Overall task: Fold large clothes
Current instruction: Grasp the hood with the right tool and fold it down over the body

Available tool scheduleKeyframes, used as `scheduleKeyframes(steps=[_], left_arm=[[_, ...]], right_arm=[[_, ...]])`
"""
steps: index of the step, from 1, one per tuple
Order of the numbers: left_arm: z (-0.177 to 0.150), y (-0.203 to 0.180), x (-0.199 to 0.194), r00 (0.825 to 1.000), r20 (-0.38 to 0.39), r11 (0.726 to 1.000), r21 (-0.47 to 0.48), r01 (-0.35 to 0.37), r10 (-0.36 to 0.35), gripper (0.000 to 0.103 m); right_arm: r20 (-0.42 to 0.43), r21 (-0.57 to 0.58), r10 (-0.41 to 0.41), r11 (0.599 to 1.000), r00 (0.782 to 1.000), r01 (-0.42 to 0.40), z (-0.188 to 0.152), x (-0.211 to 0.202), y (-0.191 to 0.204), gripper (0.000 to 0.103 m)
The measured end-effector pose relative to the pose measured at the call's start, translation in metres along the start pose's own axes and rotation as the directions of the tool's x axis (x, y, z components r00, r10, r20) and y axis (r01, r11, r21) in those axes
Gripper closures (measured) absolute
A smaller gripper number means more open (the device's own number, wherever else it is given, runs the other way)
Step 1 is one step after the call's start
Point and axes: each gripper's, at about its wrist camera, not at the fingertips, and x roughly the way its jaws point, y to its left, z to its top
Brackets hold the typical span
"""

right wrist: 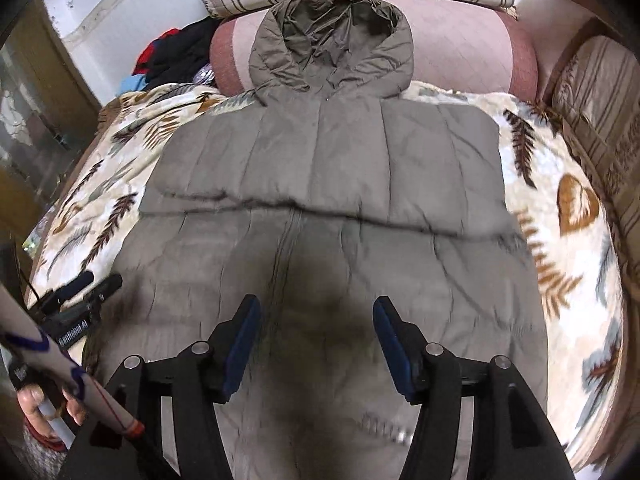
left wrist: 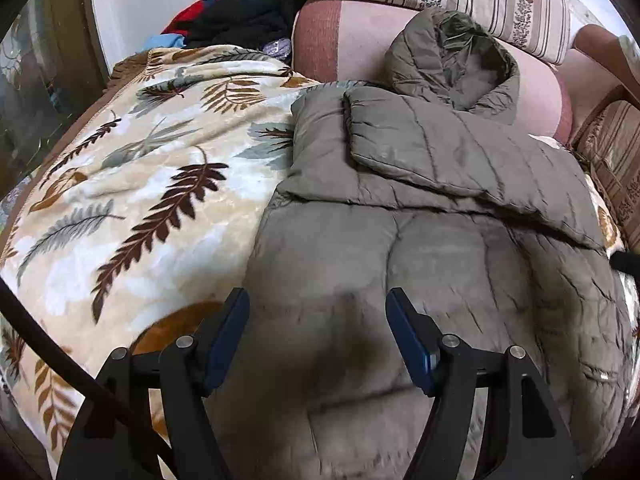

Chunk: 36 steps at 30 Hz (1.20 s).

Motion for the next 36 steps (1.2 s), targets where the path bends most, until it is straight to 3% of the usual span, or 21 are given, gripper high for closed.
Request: scheduleKeyframes(steps=[6, 13, 17, 20, 22, 24, 32, 34, 35, 36], left_arm=[[0.005, 0.014, 0.030, 1.000, 0.019, 1.000, 0.013, -0.004, 0.004, 0.033], [0.003, 0.040, 0.056, 0.994, -0.036, 0.992, -0.066, 0.104, -0.107, 0.024], [0.003, 0.040, 0.062, 0.991, -0.051, 0.990, -0.073, 0.121, -0.125, 0.023], [0.002, 0.039, 0.064, 0.990, -0.055, 0.990, -0.068, 0.124, -0.127, 0.021], [0.004, 0.039, 0.065, 0.989, -0.061, 0.989, -0.072, 0.128, -0.133, 0.018], [0.003, 0.039, 0.068, 0.988, -0.067, 0.988, -0.079, 0.135, -0.140, 0.016], [0.002, 0.037, 0.069, 0.988, -0.064, 0.989, -0.070, 0.133, -0.137, 0.014], [0.002, 0.037, 0.070, 0.989, -0.065, 0.989, -0.069, 0.131, -0.136, 0.014], [0.003, 0.037, 0.070, 0.989, -0.065, 0.989, -0.067, 0.129, -0.134, 0.014], [0.002, 0.036, 0.069, 0.989, -0.065, 0.990, -0.064, 0.126, -0.131, 0.014]], right_arm=[[-0.011, -0.017, -0.074, 0.997, 0.997, 0.074, 0.077, 0.033, 0.012, 0.039], [0.082, 0.053, -0.172, 0.984, 0.982, 0.168, 0.208, 0.064, 0.017, 0.031], [0.153, 0.199, -0.155, 0.972, 0.976, 0.124, 0.283, 0.077, 0.015, 0.023], [0.195, 0.284, -0.091, 0.958, 0.977, 0.033, 0.330, 0.088, 0.017, 0.018], [0.218, 0.330, -0.036, 0.943, 0.975, -0.039, 0.354, 0.097, 0.017, 0.018], [0.231, 0.355, -0.032, 0.933, 0.972, -0.054, 0.372, 0.108, 0.020, 0.015], [0.161, 0.363, -0.113, 0.930, 0.980, 0.047, 0.393, 0.165, 0.026, 0.015], [0.160, 0.353, -0.100, 0.935, 0.982, 0.038, 0.391, 0.169, 0.023, 0.037], [0.148, 0.343, -0.070, 0.939, 0.987, 0.015, 0.388, 0.170, 0.023, 0.072], [0.141, 0.331, -0.049, 0.943, 0.989, 0.000, 0.385, 0.169, 0.023, 0.090]])
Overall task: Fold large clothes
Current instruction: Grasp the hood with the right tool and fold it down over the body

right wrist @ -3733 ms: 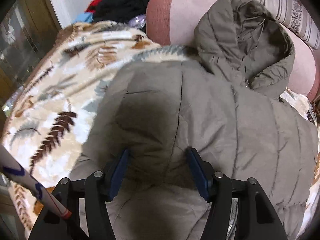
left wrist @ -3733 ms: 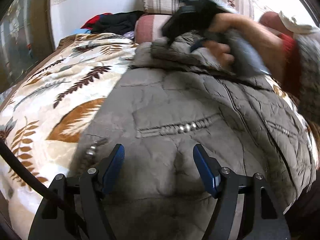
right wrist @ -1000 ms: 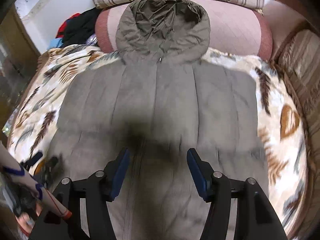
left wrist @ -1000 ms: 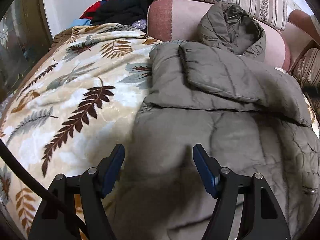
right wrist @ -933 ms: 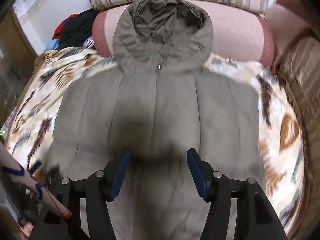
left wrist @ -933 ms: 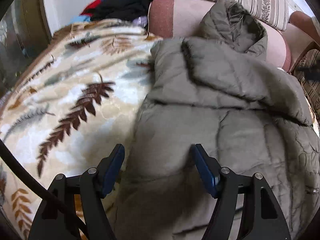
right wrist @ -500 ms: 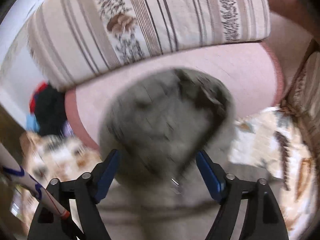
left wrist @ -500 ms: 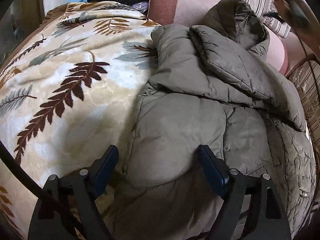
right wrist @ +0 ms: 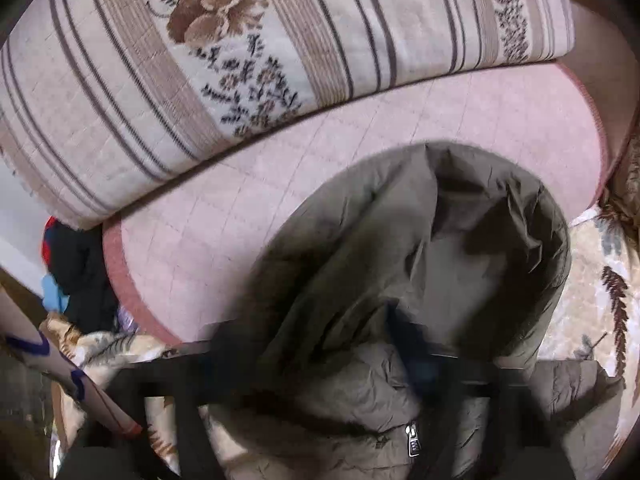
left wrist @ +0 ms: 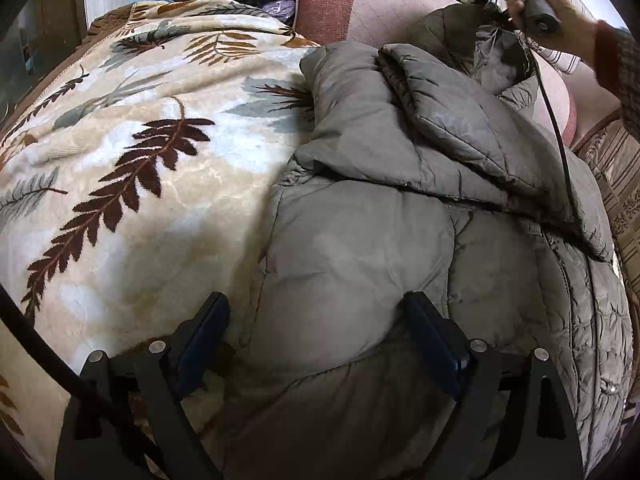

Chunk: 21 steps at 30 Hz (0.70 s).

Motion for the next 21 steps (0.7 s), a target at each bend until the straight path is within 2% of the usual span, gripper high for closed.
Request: scheduleKeyframes(steps=[2, 7, 10, 14, 17, 21], left_arm=[[0.000, -0.001, -0.001, 1.000, 0.001, 1.000, 0.004, -0.006, 0.006, 0.014], [-0.001, -0.004, -0.007, 1.000, 0.015, 1.000, 0.024, -0.020, 0.019, 0.014], [-0.001, -0.007, -0.018, 0.999, 0.052, 0.999, 0.041, -0.008, 0.006, 0.014], [0.000, -0.007, -0.043, 0.992, 0.125, 0.998, 0.054, 0.028, -0.035, 0.014], [0.001, 0.001, -0.056, 0.987, 0.159, 0.999, 0.031, 0.032, -0.037, 0.014], [0.003, 0.017, -0.061, 0.985, 0.172, 0.999, -0.032, 0.037, -0.031, 0.014]], right_arm=[[0.034, -0.055, -0.018, 0.998, 0.999, 0.020, -0.010, -0.018, 0.005, 0.091], [0.063, -0.156, 0.011, 0.988, 0.998, -0.001, -0.039, -0.072, 0.014, 0.094], [0.071, -0.217, 0.041, 0.976, 0.997, -0.024, -0.068, -0.117, 0.015, 0.095], [0.048, -0.295, 0.106, 0.951, 0.993, -0.087, -0.129, -0.179, 0.010, 0.096], [0.022, -0.335, 0.135, 0.935, 0.991, -0.120, -0.181, -0.217, -0.006, 0.096], [-0.033, -0.328, 0.156, 0.931, 0.987, -0.158, -0.252, -0.234, -0.033, 0.096]])
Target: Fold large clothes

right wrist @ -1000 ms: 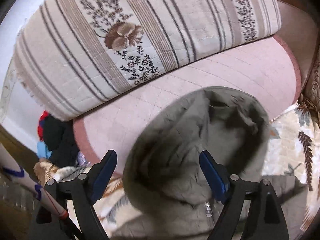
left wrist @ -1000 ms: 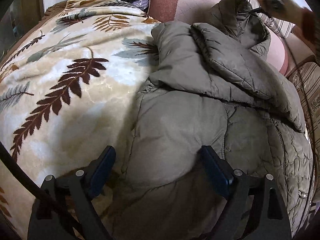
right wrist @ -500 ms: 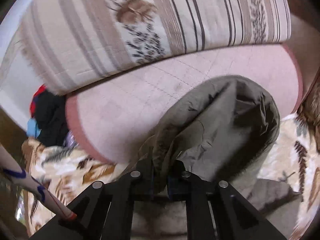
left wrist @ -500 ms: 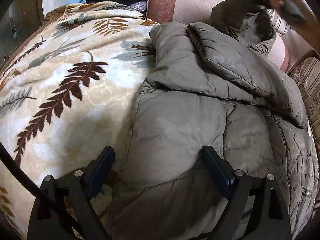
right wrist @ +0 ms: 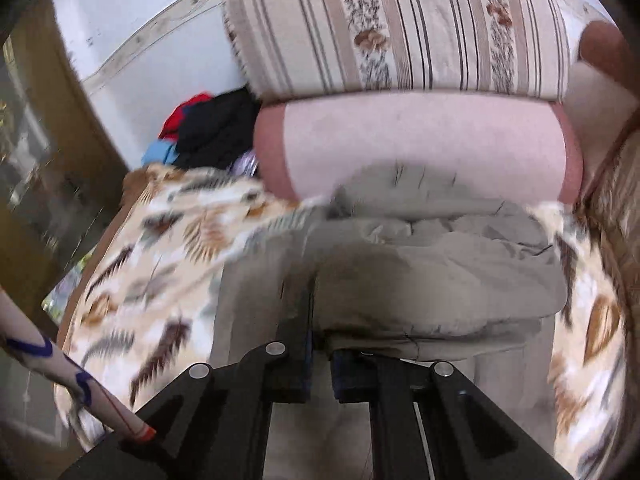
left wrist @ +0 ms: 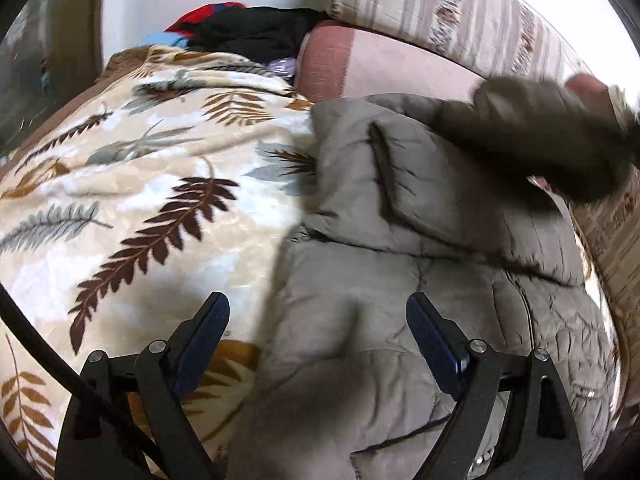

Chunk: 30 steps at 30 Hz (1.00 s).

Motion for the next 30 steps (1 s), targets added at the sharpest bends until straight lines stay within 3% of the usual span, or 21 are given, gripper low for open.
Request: scheduleKeyframes(steps=[5, 9, 13, 16, 17, 20, 21, 25, 28, 30], left_arm=[[0.001, 0.011, 0.002, 1.000, 0.001, 0.999, -0.047, -0.020, 0.020, 0.014], [-0.005, 0.008, 0.004, 0.999, -0.002, 0.999, -0.028, -0.042, 0.042, 0.014], [-0.005, 0.004, 0.007, 0.999, -0.007, 0.999, -0.008, -0.049, 0.049, 0.014], [-0.006, 0.001, 0.011, 0.998, -0.018, 0.999, 0.008, -0.053, 0.054, 0.014], [-0.007, 0.000, 0.011, 0.998, -0.019, 0.998, 0.011, -0.054, 0.054, 0.014], [-0.007, 0.001, 0.009, 0.999, -0.012, 0.999, 0.012, -0.049, 0.049, 0.014], [-0.006, 0.001, 0.008, 0.999, -0.009, 0.999, 0.010, -0.048, 0.048, 0.014], [-0.006, 0.000, 0.007, 0.999, -0.007, 0.999, 0.010, -0.049, 0.049, 0.014], [-0.006, -0.002, 0.008, 0.999, -0.011, 0.999, 0.016, -0.048, 0.049, 0.014], [-0.007, -0.004, 0.009, 0.999, -0.012, 0.999, 0.022, -0.048, 0.048, 0.014]], right_arm=[[-0.112, 0.106, 0.010, 0.994, 0.994, 0.001, -0.063, 0.054, -0.016, 0.096], [-0.186, 0.175, -0.018, 0.983, 0.982, 0.052, -0.075, 0.116, -0.033, 0.096], [-0.203, 0.174, -0.045, 0.981, 0.978, 0.081, -0.077, 0.140, -0.036, 0.096], [-0.185, 0.183, -0.023, 0.981, 0.982, 0.057, -0.078, 0.129, -0.039, 0.093], [-0.179, 0.180, -0.017, 0.982, 0.984, 0.050, -0.078, 0.122, -0.039, 0.086], [-0.165, 0.135, -0.032, 0.989, 0.986, 0.055, -0.081, 0.098, -0.038, 0.053], [-0.156, 0.124, -0.041, 0.990, 0.987, 0.061, -0.082, 0.090, -0.038, 0.050], [-0.123, 0.100, -0.048, 0.993, 0.991, 0.061, -0.082, 0.054, -0.043, 0.050], [-0.012, 0.067, -0.103, 0.992, 0.995, 0.104, -0.064, 0.023, -0.044, 0.050], [0.066, 0.068, -0.155, 0.986, 0.986, 0.150, -0.046, 0.011, -0.045, 0.049]])
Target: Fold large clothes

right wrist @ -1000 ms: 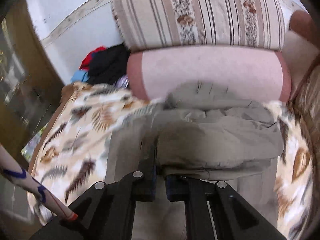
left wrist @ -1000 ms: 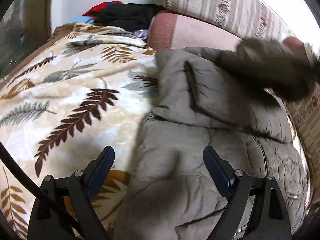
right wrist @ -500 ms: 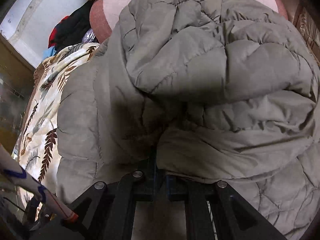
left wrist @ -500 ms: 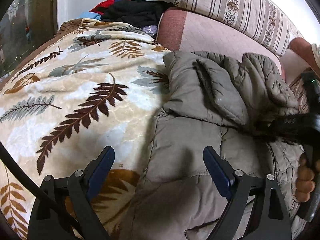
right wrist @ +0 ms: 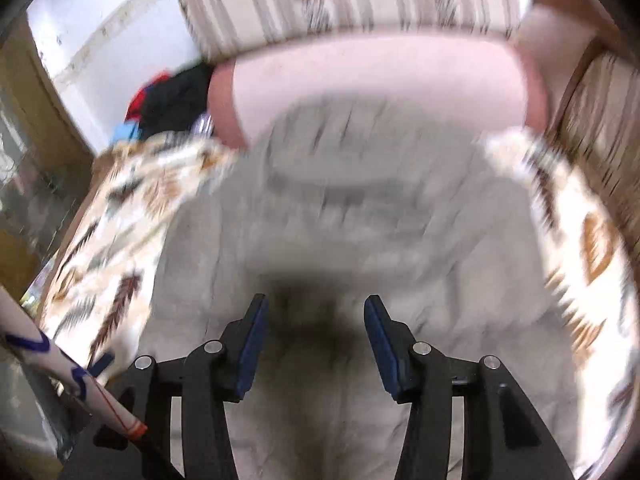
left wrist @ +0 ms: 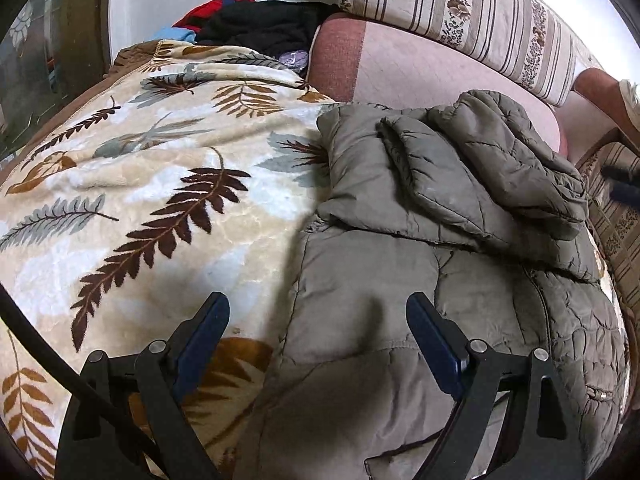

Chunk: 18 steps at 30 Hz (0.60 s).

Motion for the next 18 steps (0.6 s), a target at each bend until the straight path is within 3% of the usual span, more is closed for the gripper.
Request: scheduleKeyframes(steps=[3, 5, 7, 10, 12, 15, 18], left_arm=[[-0.001, -0.004, 0.000, 1.000, -0.001, 1.000, 0.016, -0.002, 0.002, 0.014], [-0.001, -0.005, 0.000, 1.000, -0.002, 1.000, 0.022, -0.001, 0.001, 0.014], [0.000, -0.004, 0.001, 1.000, -0.004, 1.000, 0.021, 0.001, -0.001, 0.014], [0.002, -0.003, 0.000, 1.000, -0.006, 1.000, 0.011, 0.011, -0.011, 0.014], [0.002, -0.003, 0.000, 1.000, -0.005, 1.000, 0.012, 0.013, -0.013, 0.014], [0.000, -0.004, -0.001, 1.000, -0.005, 1.000, 0.017, 0.012, -0.012, 0.014], [0.001, -0.004, -0.002, 1.000, -0.001, 1.000, 0.014, 0.012, -0.012, 0.014]], right_arm=[[0.036, 0.028, -0.062, 0.998, 0.997, 0.061, 0.026, 0.016, -0.003, 0.045], [0.008, 0.020, -0.145, 0.989, 0.989, 0.145, 0.031, 0.045, -0.007, 0.045], [-0.047, 0.012, -0.181, 0.983, 0.982, 0.182, 0.025, 0.071, -0.010, 0.045], [-0.180, 0.049, -0.143, 0.987, 0.973, 0.154, -0.007, 0.106, -0.025, 0.045], [-0.208, 0.023, -0.156, 0.986, 0.965, 0.165, -0.021, 0.116, -0.027, 0.046], [-0.194, -0.023, -0.200, 0.980, 0.960, 0.199, -0.016, 0.103, -0.017, 0.046], [-0.058, -0.035, -0.195, 0.981, 0.979, 0.193, -0.002, 0.069, 0.001, 0.046]])
